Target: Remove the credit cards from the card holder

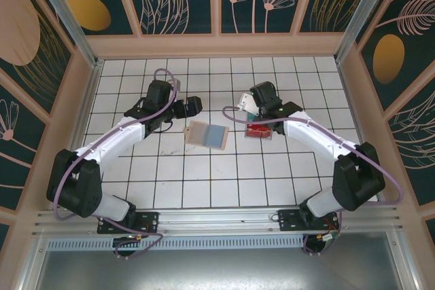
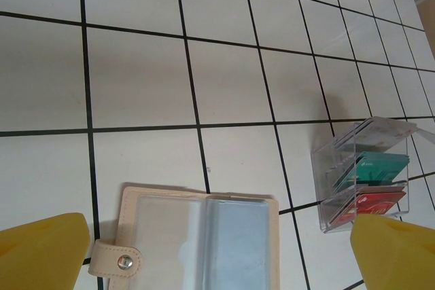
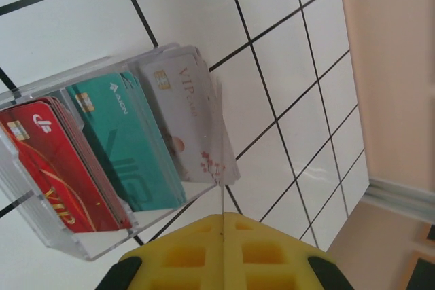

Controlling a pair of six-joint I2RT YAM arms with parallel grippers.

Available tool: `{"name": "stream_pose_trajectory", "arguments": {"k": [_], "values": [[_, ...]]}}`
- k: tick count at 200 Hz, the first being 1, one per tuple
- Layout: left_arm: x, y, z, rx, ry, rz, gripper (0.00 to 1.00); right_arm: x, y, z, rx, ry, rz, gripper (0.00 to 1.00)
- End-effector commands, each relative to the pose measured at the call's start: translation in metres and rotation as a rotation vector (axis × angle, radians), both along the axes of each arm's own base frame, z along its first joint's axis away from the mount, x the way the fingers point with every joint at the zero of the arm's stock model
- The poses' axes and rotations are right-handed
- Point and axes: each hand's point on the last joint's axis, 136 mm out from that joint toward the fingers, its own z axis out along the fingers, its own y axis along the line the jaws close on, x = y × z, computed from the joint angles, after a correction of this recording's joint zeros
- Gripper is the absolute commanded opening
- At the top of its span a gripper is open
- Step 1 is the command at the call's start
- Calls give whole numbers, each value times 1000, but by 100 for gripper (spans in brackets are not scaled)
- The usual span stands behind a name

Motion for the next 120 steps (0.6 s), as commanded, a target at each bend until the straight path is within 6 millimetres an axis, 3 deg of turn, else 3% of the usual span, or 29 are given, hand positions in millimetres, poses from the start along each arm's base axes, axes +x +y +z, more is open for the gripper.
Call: {"name": "stream_pose_trajectory", "arguments": {"k": [1,47,120], "values": [[1,2,9,-6,-39,-9,98,7,8,-7,-24,3,49,0],[2,3,7,0,-39,-8,98,-1,5,-34,-42,60,53,0],[2,5,7,-2,-39,-5,98,11,8,-45,-44,49,40,0]]}}
